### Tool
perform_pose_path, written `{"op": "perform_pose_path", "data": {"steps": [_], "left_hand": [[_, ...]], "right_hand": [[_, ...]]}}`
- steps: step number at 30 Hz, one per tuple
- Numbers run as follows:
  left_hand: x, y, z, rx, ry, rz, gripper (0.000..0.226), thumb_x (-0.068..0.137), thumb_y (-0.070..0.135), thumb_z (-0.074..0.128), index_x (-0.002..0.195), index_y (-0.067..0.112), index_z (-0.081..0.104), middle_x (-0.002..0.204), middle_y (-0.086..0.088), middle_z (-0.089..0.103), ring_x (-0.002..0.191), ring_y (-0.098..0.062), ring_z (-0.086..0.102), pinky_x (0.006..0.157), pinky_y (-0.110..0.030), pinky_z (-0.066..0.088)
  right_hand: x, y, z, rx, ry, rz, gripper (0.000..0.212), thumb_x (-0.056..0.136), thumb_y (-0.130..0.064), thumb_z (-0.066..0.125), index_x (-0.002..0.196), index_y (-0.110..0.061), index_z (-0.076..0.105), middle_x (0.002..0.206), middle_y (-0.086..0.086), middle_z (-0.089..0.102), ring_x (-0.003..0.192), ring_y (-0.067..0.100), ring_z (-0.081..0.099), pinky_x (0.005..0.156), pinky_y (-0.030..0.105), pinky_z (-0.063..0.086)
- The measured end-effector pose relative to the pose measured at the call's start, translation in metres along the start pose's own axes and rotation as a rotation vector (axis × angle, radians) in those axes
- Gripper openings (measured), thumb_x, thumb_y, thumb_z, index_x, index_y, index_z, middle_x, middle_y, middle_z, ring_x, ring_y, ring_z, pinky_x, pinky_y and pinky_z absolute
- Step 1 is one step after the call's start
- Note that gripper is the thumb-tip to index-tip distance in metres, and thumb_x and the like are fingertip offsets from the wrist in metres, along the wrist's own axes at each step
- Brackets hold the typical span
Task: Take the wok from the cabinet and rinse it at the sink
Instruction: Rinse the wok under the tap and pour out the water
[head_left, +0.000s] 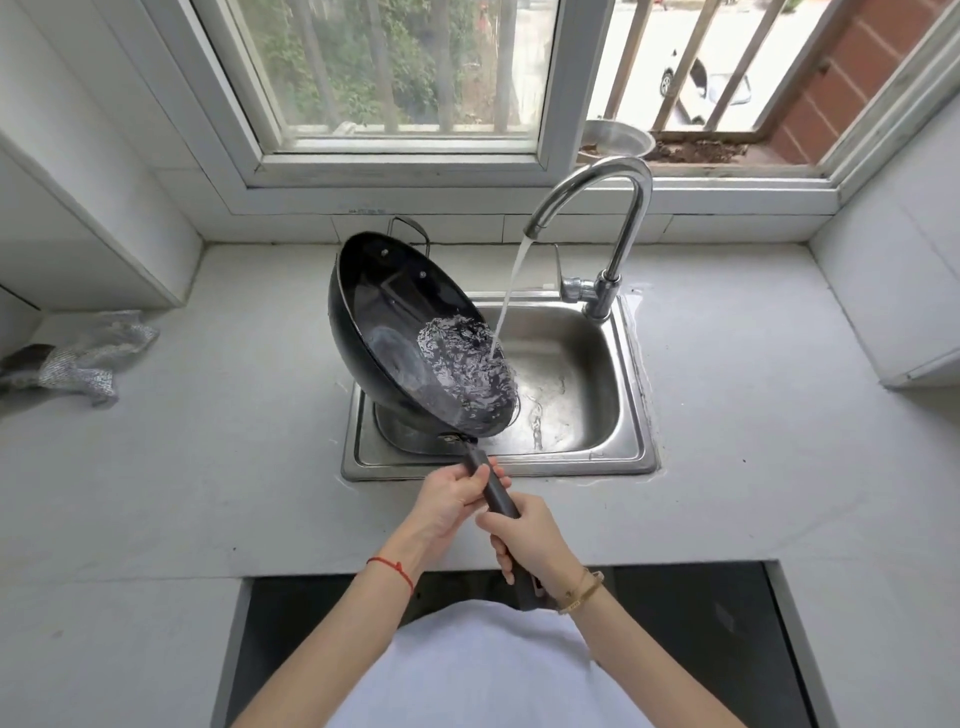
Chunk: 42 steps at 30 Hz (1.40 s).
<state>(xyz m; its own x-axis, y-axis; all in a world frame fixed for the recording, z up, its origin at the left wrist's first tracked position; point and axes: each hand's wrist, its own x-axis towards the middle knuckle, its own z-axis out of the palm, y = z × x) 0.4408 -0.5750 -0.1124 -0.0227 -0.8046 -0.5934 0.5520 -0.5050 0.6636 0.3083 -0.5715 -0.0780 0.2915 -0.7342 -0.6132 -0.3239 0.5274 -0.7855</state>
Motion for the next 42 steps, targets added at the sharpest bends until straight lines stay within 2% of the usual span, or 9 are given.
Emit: {"op": "perform_pose_path", "data": {"steps": [4,6,9,13,18,25,31,38,42], "left_hand": [[0.000,0.000,0.010,-0.017,0.008,0.000,0.013,0.095,0.003,0.055,0.102,-0.001,0.065,0.090,-0.010,0.075,0.083,-0.019,0.074,0.075,-0.024,0.059],[0.000,0.000,0.014,0.019,0.016,0.016,0.014,0.095,0.004,0.057,0.104,-0.003,0.065,0.092,-0.012,0.074,0.082,-0.019,0.074,0.076,-0.023,0.058],[-0.003,0.000,0.014,0.090,0.048,0.052,0.011,0.093,0.003,0.060,0.102,-0.002,0.066,0.090,-0.011,0.074,0.078,-0.018,0.074,0.075,-0.023,0.059],[-0.004,0.005,0.020,0.221,0.091,0.111,0.017,0.089,0.005,0.068,0.100,-0.007,0.068,0.087,-0.014,0.075,0.075,-0.019,0.075,0.075,-0.023,0.059],[-0.009,0.016,0.025,0.370,0.121,0.170,0.018,0.084,0.016,0.076,0.093,0.002,0.072,0.081,-0.009,0.079,0.078,-0.017,0.076,0.073,-0.020,0.057],[-0.015,0.026,0.023,0.370,0.119,0.176,0.020,0.080,0.024,0.079,0.093,0.010,0.075,0.085,-0.005,0.079,0.087,-0.018,0.076,0.081,-0.023,0.057],[-0.017,0.025,0.016,-0.174,-0.104,-0.034,0.029,0.087,0.015,0.066,0.111,-0.001,0.069,0.108,-0.011,0.074,0.102,-0.020,0.071,0.091,-0.032,0.058],[-0.007,0.017,0.018,-0.063,-0.002,0.048,0.016,0.090,0.009,0.064,0.100,0.000,0.071,0.092,-0.009,0.077,0.091,-0.018,0.074,0.077,-0.023,0.058],[-0.003,0.013,0.020,0.046,0.069,0.078,0.012,0.089,0.010,0.065,0.096,0.002,0.073,0.089,-0.010,0.078,0.089,-0.020,0.075,0.076,-0.023,0.058]], "right_hand": [[-0.002,0.000,0.006,-0.583,0.309,-0.088,0.014,0.086,-0.019,0.059,0.097,-0.011,0.064,0.081,0.011,0.069,0.074,0.032,0.067,0.062,0.033,0.049],[-0.003,0.003,0.008,-0.599,0.385,-0.131,0.021,0.088,-0.022,0.059,0.105,-0.013,0.065,0.090,0.011,0.073,0.084,0.033,0.068,0.065,0.031,0.046],[-0.002,0.007,0.008,-0.438,0.316,-0.159,0.006,0.087,-0.016,0.058,0.088,-0.015,0.064,0.070,0.000,0.065,0.063,0.020,0.060,0.057,0.022,0.044],[0.001,0.007,0.004,-0.270,0.276,-0.144,0.022,0.083,-0.010,0.060,0.065,-0.020,0.055,0.052,-0.006,0.048,0.047,0.013,0.041,0.047,0.021,0.037],[-0.002,0.002,0.004,0.015,0.190,-0.063,0.017,0.086,-0.006,0.058,0.071,-0.008,0.051,0.046,0.005,0.045,0.031,0.018,0.042,0.034,0.024,0.037],[-0.005,-0.007,0.006,0.249,0.068,-0.044,0.025,0.089,-0.003,0.059,0.070,-0.008,0.045,0.047,0.005,0.041,0.033,0.017,0.037,0.034,0.021,0.035],[-0.005,-0.007,0.003,0.305,-0.008,-0.037,0.027,0.090,-0.006,0.064,0.069,-0.007,0.047,0.045,0.005,0.041,0.031,0.016,0.037,0.033,0.021,0.034],[-0.005,-0.007,-0.007,0.223,-0.020,-0.030,0.023,0.093,-0.010,0.062,0.075,-0.006,0.048,0.048,0.004,0.043,0.034,0.015,0.039,0.034,0.021,0.036],[-0.006,-0.009,-0.006,-0.025,0.108,-0.044,0.022,0.091,-0.017,0.062,0.072,-0.008,0.054,0.053,0.008,0.053,0.035,0.019,0.051,0.038,0.029,0.048]]}}
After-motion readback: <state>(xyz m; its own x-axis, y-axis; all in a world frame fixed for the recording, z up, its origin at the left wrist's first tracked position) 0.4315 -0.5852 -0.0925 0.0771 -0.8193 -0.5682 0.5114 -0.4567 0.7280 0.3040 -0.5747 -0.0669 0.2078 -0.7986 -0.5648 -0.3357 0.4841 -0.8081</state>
